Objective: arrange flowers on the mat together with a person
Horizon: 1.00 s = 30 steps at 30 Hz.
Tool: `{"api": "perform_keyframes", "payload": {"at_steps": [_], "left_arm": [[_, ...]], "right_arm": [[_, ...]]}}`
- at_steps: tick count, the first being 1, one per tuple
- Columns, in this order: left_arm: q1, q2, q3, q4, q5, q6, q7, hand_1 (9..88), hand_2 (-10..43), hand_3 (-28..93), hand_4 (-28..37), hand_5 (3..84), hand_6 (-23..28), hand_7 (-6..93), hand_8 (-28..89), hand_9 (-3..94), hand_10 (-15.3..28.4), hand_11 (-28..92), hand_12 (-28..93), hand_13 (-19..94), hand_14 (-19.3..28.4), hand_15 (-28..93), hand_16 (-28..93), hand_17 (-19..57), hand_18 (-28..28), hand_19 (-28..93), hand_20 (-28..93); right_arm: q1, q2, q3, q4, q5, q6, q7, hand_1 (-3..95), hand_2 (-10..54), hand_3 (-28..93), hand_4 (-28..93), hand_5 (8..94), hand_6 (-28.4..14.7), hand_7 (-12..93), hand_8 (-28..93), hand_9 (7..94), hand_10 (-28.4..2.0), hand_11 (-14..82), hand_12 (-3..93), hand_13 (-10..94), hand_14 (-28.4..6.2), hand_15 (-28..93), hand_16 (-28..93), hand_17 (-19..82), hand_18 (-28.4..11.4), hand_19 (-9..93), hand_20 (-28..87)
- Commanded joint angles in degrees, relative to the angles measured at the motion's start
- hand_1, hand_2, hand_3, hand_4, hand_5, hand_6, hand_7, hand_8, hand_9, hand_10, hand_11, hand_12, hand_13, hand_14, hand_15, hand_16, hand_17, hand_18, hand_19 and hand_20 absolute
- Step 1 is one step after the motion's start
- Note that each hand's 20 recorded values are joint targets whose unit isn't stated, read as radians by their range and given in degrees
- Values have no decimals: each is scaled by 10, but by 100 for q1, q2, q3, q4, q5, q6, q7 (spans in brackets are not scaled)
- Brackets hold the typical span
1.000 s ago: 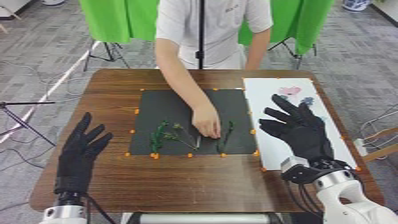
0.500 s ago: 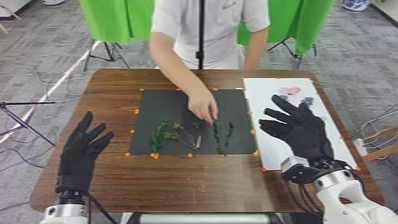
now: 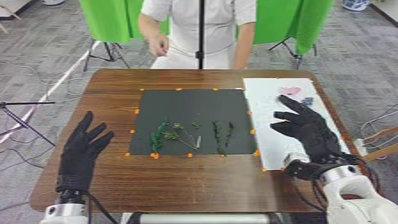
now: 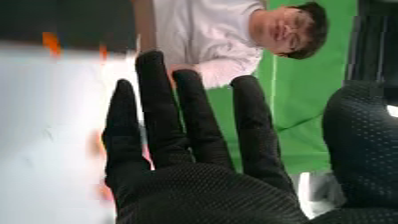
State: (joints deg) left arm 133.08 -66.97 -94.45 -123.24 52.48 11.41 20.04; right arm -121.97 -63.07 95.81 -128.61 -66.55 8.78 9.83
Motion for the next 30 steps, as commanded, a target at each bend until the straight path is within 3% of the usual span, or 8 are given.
{"api": "perform_keyframes", "payload": {"at_steps": [1,5,13,30], "left_arm": [[34,99,4,22,-65,113,27,182,49,750,-283,263,-2,108,-95,303,143,134,117,250,204,301,-38,-82,257,510,65],[54,162,5,-1,-89,170,44,184,50,751,-283,263,-2,108,-95,303,144,135,116,250,204,302,-38,-82,257,511,64],[13,190,-1,4,-87,148,7,191,50,756,-283,263,-1,108,-95,303,144,136,116,249,204,303,-39,-82,257,511,63],[-75,180,14,32,-109,101,2,197,50,760,-283,263,0,108,-95,303,144,137,115,248,205,303,-40,-83,257,514,59]], "right_arm": [[1033,1086,-426,63,-2336,510,1806,216,70,684,-221,392,20,98,-86,438,-201,211,188,388,-192,535,153,68,-254,562,311],[1583,1510,-830,258,-3341,299,2684,237,52,681,-216,391,18,107,-87,464,-204,274,189,428,-185,599,131,97,-256,607,325],[2833,1936,-2093,1006,-4338,-174,3853,271,29,679,-209,405,15,123,-92,491,-200,318,188,478,-171,641,121,129,-252,652,335],[4572,2151,-4424,2531,-5386,-1199,4487,308,14,683,-210,416,21,145,-103,496,-188,322,182,492,-162,635,112,132,-254,654,315]]}}
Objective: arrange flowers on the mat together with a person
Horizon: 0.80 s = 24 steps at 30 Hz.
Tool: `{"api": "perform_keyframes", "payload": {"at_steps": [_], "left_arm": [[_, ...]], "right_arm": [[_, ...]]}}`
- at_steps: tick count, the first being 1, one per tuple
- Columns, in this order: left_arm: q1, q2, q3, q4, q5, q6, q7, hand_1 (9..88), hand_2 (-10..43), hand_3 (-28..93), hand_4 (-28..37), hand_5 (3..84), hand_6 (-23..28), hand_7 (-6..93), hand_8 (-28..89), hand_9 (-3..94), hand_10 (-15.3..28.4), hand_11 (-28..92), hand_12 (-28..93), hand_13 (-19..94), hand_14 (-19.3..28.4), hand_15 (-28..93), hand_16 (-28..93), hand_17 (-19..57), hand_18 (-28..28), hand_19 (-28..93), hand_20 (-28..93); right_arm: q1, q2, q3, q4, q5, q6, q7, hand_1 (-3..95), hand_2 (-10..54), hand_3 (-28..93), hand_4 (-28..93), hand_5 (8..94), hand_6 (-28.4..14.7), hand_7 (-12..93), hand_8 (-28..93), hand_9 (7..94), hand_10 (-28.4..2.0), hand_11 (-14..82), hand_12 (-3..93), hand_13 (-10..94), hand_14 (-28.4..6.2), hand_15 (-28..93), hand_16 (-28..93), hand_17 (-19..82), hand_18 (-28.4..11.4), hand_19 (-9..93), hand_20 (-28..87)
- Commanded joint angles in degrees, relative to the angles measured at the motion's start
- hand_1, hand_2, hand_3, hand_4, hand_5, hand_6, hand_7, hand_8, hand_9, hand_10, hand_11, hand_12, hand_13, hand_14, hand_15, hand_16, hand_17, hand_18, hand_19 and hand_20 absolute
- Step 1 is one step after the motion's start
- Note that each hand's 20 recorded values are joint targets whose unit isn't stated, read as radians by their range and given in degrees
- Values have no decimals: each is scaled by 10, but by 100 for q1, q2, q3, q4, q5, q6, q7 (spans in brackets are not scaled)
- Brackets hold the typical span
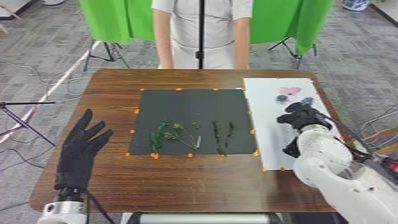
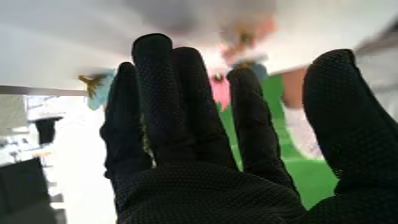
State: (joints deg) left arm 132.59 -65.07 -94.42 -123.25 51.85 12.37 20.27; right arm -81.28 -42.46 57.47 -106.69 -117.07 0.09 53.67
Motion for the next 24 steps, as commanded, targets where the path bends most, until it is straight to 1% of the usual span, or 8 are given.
{"api": "perform_keyframes", "payload": {"at_steps": [1,3,8,10,12,14,19,24], "left_arm": [[-29,-10,13,31,-49,7,-19,197,50,760,-283,263,0,108,-95,303,144,137,115,248,205,303,-40,-83,257,514,59],[-25,-6,21,30,-50,-2,-6,198,50,760,-283,263,0,108,-95,303,144,137,115,248,205,303,-40,-83,257,514,59],[-39,-2,20,34,-71,10,23,199,50,761,-283,264,0,109,-95,303,144,137,115,248,206,305,-40,-83,257,515,59],[-40,6,24,36,-88,8,43,199,50,761,-283,265,2,108,-96,302,144,137,115,248,205,305,-40,-83,257,515,58],[-42,8,25,38,-85,13,44,200,50,760,-283,265,2,109,-96,302,144,137,115,248,205,305,-40,-83,257,516,58],[-52,-7,23,42,-88,4,44,200,50,761,-283,265,2,108,-96,303,145,137,115,249,205,305,-41,-83,257,516,58],[5,-35,-31,17,-78,15,52,201,51,760,-283,265,2,108,-95,303,144,137,115,248,205,306,-41,-83,257,516,57],[113,-62,-129,-22,-81,37,72,201,51,760,-283,265,2,109,-96,302,144,138,115,249,204,307,-41,-83,257,517,58]], "right_arm": [[599,112,-752,411,-415,-350,77,312,11,681,-211,421,22,147,-103,496,-186,321,181,491,-162,630,111,132,-255,651,314],[707,147,-1036,507,-651,-316,23,329,1,681,-212,439,27,155,-106,499,-181,316,179,493,-160,619,109,132,-255,647,310],[1026,187,-1865,788,-1329,115,24,430,-51,673,-239,578,43,199,-120,615,-123,317,171,594,-109,555,133,174,-242,646,299],[1057,181,-2020,860,-1467,253,30,506,-83,632,-253,639,46,224,-62,694,-104,258,232,638,-85,537,166,194,-230,656,303],[1028,176,-2088,893,-1523,436,45,562,-93,607,-265,722,53,239,-29,806,-72,145,339,701,-46,485,266,215,-207,670,311],[977,201,-2110,874,-1545,568,45,588,-95,595,-267,767,54,250,-14,861,-56,127,365,738,-28,471,294,226,-193,682,318],[826,187,-1985,811,-1722,935,65,608,-95,591,-277,793,54,245,-1,896,-39,129,381,777,-14,464,306,242,-179,700,327],[724,76,-1745,312,-1946,1407,-54,613,-95,597,-280,801,48,240,3,902,-37,128,389,785,-14,463,315,244,-176,704,329]]}}
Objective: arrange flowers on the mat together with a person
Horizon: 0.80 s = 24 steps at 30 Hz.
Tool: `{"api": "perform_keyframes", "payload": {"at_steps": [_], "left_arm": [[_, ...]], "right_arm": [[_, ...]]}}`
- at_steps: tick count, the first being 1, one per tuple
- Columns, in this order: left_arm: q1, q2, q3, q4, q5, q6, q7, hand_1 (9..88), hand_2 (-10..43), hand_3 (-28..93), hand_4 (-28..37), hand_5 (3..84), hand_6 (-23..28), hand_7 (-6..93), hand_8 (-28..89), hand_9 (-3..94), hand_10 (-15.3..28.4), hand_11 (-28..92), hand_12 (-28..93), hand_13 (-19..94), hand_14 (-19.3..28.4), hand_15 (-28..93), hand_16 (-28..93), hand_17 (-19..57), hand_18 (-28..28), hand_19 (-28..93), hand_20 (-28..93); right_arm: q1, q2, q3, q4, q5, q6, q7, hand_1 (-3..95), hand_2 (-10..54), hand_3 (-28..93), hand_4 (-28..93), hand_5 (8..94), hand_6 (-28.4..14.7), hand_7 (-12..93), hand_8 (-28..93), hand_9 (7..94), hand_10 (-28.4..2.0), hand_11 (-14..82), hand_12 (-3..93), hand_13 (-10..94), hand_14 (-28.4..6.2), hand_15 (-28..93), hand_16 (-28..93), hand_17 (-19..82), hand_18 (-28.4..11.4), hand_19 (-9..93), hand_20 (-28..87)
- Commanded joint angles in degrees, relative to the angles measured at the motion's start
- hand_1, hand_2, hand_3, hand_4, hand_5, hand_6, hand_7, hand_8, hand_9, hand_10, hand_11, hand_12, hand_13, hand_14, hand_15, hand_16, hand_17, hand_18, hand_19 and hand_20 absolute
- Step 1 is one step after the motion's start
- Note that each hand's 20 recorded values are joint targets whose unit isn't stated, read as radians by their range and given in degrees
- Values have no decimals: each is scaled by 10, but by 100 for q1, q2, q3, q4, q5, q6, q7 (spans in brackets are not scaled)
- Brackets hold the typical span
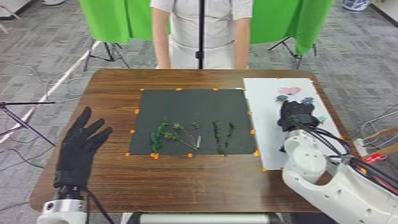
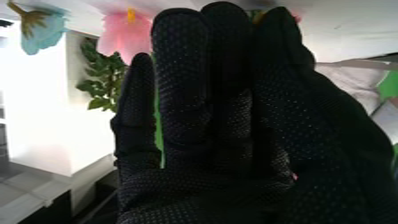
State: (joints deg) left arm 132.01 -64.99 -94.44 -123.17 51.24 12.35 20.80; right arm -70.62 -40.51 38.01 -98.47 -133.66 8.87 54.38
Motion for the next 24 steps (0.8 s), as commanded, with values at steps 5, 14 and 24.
{"api": "perform_keyframes", "payload": {"at_steps": [5,14,24], "left_arm": [[249,-101,-253,-86,-3,44,-14,202,49,758,-283,269,2,106,-96,308,144,136,113,255,205,305,-42,-76,255,527,66],[-40,50,-435,-150,81,-7,12,201,47,758,-283,269,1,102,-93,308,144,134,114,257,206,303,-40,-73,258,534,75],[-1021,545,-402,249,-115,110,-159,201,48,756,-283,269,1,102,-92,309,143,134,114,258,206,301,-40,-72,260,533,76]], "right_arm": [[221,-555,-186,-1057,-207,780,-863,609,-95,612,-281,800,41,243,15,904,-39,130,396,785,-14,463,323,242,-175,706,332],[1833,-2259,-1626,-534,498,727,-2201,598,-95,627,-277,791,38,248,22,898,-41,136,405,772,-15,479,325,233,-169,705,335],[3424,-3183,-3538,677,1421,1304,-2313,591,-95,623,-278,775,48,265,6,880,-37,146,405,753,-18,494,319,220,-164,694,337]]}}
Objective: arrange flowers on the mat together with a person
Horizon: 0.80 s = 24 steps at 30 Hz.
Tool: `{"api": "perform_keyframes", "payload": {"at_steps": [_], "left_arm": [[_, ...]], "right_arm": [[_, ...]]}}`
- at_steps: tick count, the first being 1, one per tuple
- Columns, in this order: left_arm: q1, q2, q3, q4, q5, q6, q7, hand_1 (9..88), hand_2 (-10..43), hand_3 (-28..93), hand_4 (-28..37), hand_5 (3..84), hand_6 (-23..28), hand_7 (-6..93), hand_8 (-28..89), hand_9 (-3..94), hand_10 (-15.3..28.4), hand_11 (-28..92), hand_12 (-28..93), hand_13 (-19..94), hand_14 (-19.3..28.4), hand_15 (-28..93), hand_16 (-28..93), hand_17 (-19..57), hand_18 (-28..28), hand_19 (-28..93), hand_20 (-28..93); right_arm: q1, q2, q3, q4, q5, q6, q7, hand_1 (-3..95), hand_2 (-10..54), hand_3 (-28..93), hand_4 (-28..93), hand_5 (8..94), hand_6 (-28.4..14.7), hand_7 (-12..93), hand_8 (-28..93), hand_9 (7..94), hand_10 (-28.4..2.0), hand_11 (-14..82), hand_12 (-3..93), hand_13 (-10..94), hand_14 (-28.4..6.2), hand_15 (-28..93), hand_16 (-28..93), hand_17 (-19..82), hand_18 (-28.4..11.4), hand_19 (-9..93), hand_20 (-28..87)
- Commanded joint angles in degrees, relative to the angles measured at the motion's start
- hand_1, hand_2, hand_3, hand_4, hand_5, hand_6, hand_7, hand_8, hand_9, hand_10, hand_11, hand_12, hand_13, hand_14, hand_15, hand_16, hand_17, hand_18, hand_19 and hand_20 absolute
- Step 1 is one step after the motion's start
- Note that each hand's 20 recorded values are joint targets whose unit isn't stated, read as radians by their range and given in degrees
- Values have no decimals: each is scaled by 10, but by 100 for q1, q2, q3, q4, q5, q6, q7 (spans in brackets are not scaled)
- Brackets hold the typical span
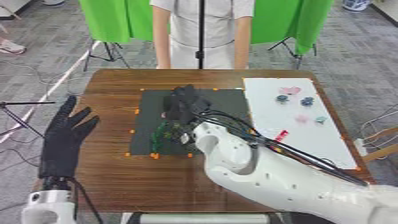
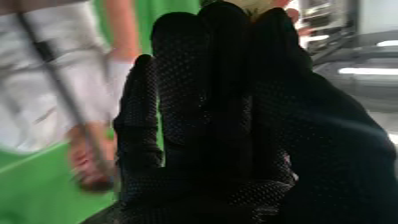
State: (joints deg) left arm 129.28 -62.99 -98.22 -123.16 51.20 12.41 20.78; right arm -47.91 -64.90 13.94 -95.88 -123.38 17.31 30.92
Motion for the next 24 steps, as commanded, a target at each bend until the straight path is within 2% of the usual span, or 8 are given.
{"api": "perform_keyframes", "payload": {"at_steps": [1,2,5,6,7,12,15,24], "left_arm": [[-783,375,2,275,-123,136,-114,201,48,755,-283,269,1,102,-92,309,143,133,114,257,206,301,-39,-72,260,533,76],[-994,357,85,377,-66,21,-284,201,47,756,-283,270,1,101,-92,309,143,133,114,257,206,300,-39,-72,260,533,76],[-1153,335,178,450,-32,-70,-480,201,47,757,-283,270,1,101,-92,309,143,133,114,257,207,300,-39,-72,261,532,76],[-1033,322,134,375,-40,-11,-496,201,47,756,-283,270,2,101,-92,309,143,132,114,257,207,299,-39,-73,261,532,76],[-1159,356,213,431,-67,-36,-457,201,47,757,-283,270,1,101,-92,309,143,132,114,257,207,299,-38,-72,261,532,75],[-1026,396,193,380,-142,87,-251,202,47,757,-283,271,2,100,-92,309,143,131,115,256,207,297,-37,-72,261,532,75],[-1015,391,201,374,-166,117,-215,202,46,758,-283,270,2,100,-92,309,143,132,116,257,207,297,-37,-73,261,532,74],[-947,378,230,352,-185,178,-158,206,49,756,-283,271,3,99,-91,308,144,131,116,256,206,298,-37,-73,261,532,74]], "right_arm": [[1249,-799,-1270,505,367,481,65,590,-95,622,-279,773,50,267,2,880,-37,147,403,750,-17,496,316,215,-165,692,338],[1261,-756,-1340,504,365,469,186,591,-95,618,-280,769,52,273,-3,879,-37,149,402,748,-17,500,313,214,-165,690,339],[1057,-792,-1202,638,183,78,187,586,-95,614,-281,764,61,279,-10,877,-36,150,399,744,-18,503,307,212,-164,688,341],[881,-826,-1055,654,81,-139,95,585,-95,611,-281,761,63,277,-15,876,-36,152,400,743,-19,505,306,212,-163,687,342],[1067,-791,-1255,658,150,-89,200,583,-95,609,-281,757,66,274,-20,873,-36,152,399,739,-18,505,304,208,-163,685,342],[971,-759,-1012,581,92,-838,-195,553,-95,601,-282,722,71,257,-46,826,-52,179,372,682,-32,540,272,174,-166,669,353],[817,-752,-824,555,15,-1145,-441,531,-95,591,-283,702,67,253,-55,779,-65,239,324,644,-49,577,211,153,-175,658,370],[464,-771,-493,498,-210,-1658,-648,494,-95,595,-283,673,67,244,-61,724,-84,319,254,612,-60,600,188,136,-182,645,382]]}}
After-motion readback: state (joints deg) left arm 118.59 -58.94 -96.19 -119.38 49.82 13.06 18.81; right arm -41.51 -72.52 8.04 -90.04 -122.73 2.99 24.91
